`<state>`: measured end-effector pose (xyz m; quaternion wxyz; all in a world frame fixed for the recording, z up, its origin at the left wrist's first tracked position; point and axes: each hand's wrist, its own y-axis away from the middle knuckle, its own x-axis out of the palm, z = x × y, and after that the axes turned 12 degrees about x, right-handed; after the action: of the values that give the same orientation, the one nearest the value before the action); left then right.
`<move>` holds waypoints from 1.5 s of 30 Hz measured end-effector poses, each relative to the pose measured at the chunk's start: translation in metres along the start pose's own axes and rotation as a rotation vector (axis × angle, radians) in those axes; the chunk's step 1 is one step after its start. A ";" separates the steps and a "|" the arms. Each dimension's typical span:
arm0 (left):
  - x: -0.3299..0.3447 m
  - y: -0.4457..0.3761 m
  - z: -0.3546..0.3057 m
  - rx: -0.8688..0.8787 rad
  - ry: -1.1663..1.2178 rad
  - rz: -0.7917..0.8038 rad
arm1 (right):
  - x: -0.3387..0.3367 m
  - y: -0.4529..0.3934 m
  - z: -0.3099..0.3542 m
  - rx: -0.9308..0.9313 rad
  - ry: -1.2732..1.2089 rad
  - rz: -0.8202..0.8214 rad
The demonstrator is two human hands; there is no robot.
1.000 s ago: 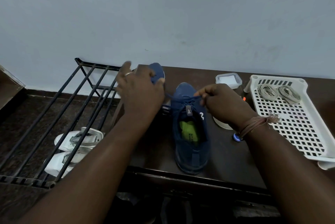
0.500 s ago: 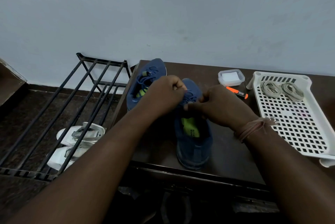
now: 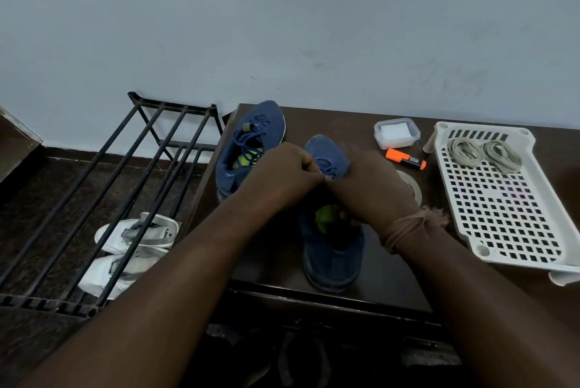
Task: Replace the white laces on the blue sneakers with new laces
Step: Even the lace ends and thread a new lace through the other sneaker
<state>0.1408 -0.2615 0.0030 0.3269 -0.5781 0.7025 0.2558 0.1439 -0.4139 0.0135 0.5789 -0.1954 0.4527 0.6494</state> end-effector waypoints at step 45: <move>0.000 -0.011 0.014 -0.348 0.615 -0.303 | -0.052 -0.017 -0.014 0.177 -1.428 0.352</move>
<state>0.1539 -0.2529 -0.0057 0.0317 -0.7721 0.6203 0.1347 0.1689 -0.4566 0.0411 0.6333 0.3975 0.0414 0.6628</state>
